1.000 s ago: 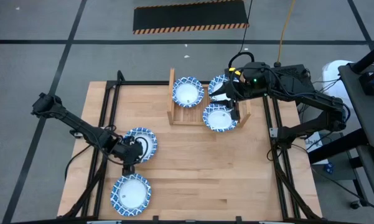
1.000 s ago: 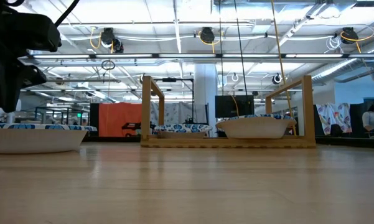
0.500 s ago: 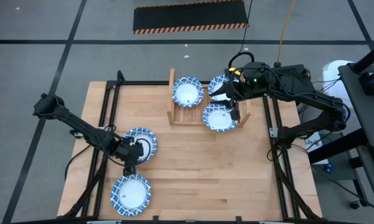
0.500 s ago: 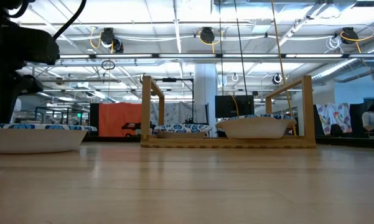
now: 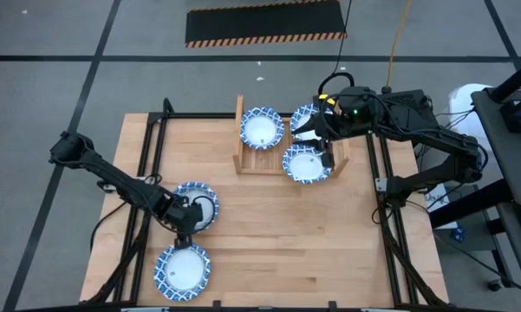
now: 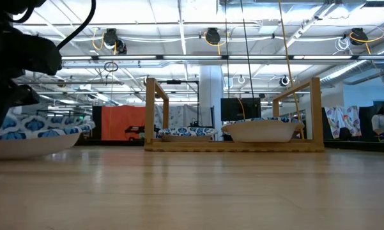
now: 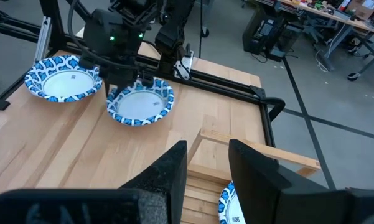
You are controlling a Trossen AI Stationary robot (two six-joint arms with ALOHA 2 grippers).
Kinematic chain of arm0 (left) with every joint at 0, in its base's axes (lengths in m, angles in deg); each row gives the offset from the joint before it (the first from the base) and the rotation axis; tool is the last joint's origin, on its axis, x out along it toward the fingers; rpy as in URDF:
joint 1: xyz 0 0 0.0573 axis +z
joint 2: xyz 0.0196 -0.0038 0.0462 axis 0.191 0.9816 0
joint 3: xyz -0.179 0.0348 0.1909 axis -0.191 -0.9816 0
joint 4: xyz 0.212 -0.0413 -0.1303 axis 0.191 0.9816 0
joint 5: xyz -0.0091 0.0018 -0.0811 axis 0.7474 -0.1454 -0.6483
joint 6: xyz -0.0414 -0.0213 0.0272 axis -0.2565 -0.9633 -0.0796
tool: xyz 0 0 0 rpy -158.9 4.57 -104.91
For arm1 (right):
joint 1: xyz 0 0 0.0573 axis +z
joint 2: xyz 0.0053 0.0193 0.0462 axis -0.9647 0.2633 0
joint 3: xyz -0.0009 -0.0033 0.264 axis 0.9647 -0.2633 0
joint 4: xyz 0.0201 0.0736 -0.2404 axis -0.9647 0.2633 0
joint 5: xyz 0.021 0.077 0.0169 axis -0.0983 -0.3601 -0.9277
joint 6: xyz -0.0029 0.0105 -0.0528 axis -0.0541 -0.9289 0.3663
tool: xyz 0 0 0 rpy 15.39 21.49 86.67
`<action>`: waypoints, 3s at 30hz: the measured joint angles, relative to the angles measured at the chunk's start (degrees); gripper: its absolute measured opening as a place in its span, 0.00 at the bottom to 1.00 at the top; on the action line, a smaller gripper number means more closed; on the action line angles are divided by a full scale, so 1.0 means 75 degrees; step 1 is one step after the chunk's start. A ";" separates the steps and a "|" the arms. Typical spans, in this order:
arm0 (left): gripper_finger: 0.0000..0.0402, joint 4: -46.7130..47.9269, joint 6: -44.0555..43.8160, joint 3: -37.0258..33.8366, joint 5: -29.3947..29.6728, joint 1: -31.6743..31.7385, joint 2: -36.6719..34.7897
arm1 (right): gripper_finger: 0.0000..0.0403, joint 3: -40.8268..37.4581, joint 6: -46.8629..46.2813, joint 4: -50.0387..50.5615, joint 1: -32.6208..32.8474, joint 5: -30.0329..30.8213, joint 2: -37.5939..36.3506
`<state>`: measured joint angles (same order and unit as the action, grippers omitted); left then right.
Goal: Place and stack bowls onto a shelf
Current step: Stack the right blue patterned bowl on top of the other blue patterned bowl on the shelf
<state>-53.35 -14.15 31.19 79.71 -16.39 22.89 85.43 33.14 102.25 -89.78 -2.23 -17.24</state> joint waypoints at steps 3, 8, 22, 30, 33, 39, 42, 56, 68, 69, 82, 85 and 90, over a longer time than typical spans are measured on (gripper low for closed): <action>0.24 -0.0294 -0.0046 0.0076 -0.0171 0.0000 -0.0045 | 0.28 0.0000 0.0008 0.0000 0.0000 0.0001 0.0000; 0.24 -0.0765 -0.0099 0.0095 -0.0335 0.0000 -0.0032 | 0.28 0.0000 0.0169 0.0000 0.0000 0.0003 0.0000; 0.24 -0.0784 -0.0609 0.0095 -0.0228 -0.0003 -0.0026 | 0.28 0.0000 0.0166 0.0000 0.0000 0.0003 0.0000; 0.24 -0.1203 -0.1027 0.0095 -0.0225 -0.0009 -0.0026 | 0.28 0.0000 0.0166 -0.0003 0.0000 0.0003 0.0000; 0.24 -0.1672 -0.1149 0.0106 -0.0222 -0.0033 0.0064 | 0.28 0.0000 0.0162 -0.0003 0.0000 0.0003 0.0000; 0.24 -0.1644 -0.1020 0.0106 -0.0221 -0.0184 0.0444 | 0.28 0.0000 0.0154 -0.0004 -0.0002 0.0003 0.0000; 0.24 -0.1680 -0.1028 0.0106 -0.0222 -0.0213 0.0476 | 0.28 0.0000 0.0155 -0.0006 -0.0003 0.0003 0.0000; 0.24 -0.0557 0.0052 0.1327 0.0026 -0.0178 0.0324 | 0.28 0.0000 0.0195 -0.0047 -0.0003 0.0003 0.0000; 0.24 0.0150 -0.0913 0.1333 0.0593 -0.0105 0.0398 | 0.28 0.0000 0.0195 -0.0047 -0.0003 0.0003 0.0000; 0.24 0.0145 -0.1068 0.1333 0.0597 -0.0108 0.0481 | 0.28 0.0000 0.0195 -0.0047 -0.0003 0.0003 0.0000; 0.24 0.0062 -0.1768 0.1333 0.0393 -0.0172 0.1379 | 0.28 0.0000 0.0358 -0.0059 -0.0003 0.0003 0.0001; 0.24 0.0076 -0.1702 0.1333 0.0369 -0.0172 0.1382 | 0.28 0.0000 0.0367 -0.0063 -0.0003 0.0003 0.0002; 0.24 0.0100 -0.1687 0.1333 0.0366 -0.0157 0.1316 | 0.28 0.0000 0.0367 -0.0063 -0.0003 0.0003 0.0001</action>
<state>-52.60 -26.80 41.19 82.46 -17.57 32.76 85.43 35.89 101.78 -89.80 -2.21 -17.24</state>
